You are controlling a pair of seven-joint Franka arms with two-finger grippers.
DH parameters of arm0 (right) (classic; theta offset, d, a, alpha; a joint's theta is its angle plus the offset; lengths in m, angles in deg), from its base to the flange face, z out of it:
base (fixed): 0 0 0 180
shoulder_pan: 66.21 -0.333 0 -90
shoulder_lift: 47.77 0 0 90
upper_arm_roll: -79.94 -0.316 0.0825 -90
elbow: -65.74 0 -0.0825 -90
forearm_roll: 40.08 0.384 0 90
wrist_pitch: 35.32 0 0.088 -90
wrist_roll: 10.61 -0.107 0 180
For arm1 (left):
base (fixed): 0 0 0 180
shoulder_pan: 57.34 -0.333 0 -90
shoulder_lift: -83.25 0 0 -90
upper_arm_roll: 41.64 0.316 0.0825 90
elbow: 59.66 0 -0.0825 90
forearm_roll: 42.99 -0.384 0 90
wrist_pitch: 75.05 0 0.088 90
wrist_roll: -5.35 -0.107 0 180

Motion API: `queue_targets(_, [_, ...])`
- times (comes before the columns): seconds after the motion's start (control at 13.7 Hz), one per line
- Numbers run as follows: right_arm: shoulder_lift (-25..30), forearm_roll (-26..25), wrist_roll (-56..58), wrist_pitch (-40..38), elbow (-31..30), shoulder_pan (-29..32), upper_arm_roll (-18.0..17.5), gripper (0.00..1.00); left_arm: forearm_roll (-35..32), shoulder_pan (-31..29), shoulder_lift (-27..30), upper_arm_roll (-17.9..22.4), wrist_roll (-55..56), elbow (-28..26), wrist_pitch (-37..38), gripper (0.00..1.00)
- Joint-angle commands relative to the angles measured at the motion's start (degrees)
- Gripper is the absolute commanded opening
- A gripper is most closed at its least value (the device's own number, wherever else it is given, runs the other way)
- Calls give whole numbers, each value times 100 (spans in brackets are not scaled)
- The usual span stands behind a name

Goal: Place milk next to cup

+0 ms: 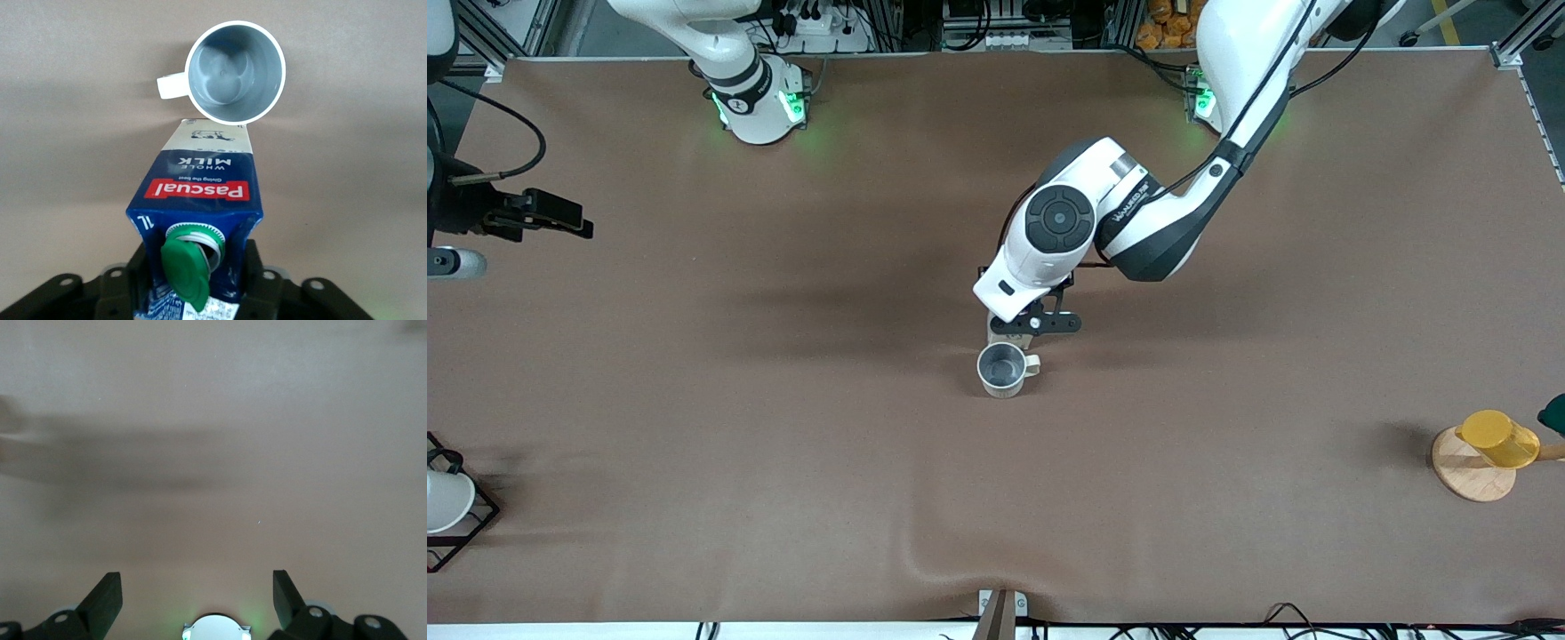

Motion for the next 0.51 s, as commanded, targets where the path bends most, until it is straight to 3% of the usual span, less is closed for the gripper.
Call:
queue_targets(0.0, [168, -116, -21, -97, 96, 284, -196, 100, -125, 91, -94, 56, -61, 154, 7, 100])
queue_targets(0.44, [309, -116, -12, -53, 87, 294, -188, 100, -125, -14, 353, 56, -43, 163, 86, 100])
